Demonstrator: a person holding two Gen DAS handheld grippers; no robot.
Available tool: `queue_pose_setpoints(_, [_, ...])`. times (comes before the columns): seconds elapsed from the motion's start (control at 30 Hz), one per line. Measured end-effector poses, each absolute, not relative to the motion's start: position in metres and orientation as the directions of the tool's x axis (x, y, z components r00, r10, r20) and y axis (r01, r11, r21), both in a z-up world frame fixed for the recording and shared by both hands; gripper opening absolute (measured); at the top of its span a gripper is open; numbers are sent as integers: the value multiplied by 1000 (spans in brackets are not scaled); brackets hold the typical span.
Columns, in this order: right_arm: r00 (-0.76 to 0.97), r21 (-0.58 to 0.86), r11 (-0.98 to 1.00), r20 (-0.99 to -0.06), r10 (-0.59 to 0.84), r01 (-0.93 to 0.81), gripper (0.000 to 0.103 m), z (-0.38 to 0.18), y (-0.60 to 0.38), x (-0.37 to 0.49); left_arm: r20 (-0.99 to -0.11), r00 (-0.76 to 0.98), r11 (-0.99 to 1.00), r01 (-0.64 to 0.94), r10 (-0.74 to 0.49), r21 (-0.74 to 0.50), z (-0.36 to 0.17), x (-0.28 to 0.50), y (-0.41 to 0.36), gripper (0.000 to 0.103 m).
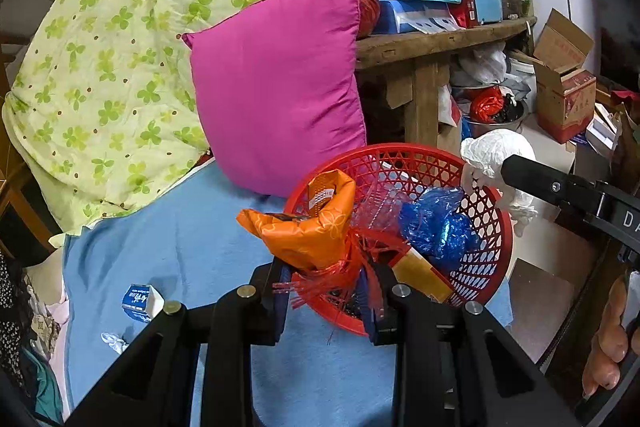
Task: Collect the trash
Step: 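Lower both grippers into the basket and open them to release the bags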
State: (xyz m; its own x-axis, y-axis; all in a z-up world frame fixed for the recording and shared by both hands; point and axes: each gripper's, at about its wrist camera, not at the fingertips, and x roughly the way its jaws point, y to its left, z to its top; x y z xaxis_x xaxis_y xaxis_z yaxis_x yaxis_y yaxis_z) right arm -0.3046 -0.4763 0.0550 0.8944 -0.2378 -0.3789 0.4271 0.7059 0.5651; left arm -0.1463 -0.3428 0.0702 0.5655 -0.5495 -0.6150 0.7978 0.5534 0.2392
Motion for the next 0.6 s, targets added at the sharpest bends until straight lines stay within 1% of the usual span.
queue_pose_setpoints(0.23, [889, 570, 696, -388, -241, 437, 35, 50, -481, -305, -623, 546, 537, 812, -559, 230, 66, -145, -349, 31])
queue_pose_setpoints(0.47, [884, 573, 687, -398, -245, 448, 35, 46, -490, -294, -628, 467, 486, 860, -623, 158, 61, -138, -352, 32])
queue_pose_setpoints(0.6, [881, 577, 678, -404, -247, 455, 35, 42, -499, -283, -635, 385, 438, 895, -670, 82, 57, -131, -356, 33])
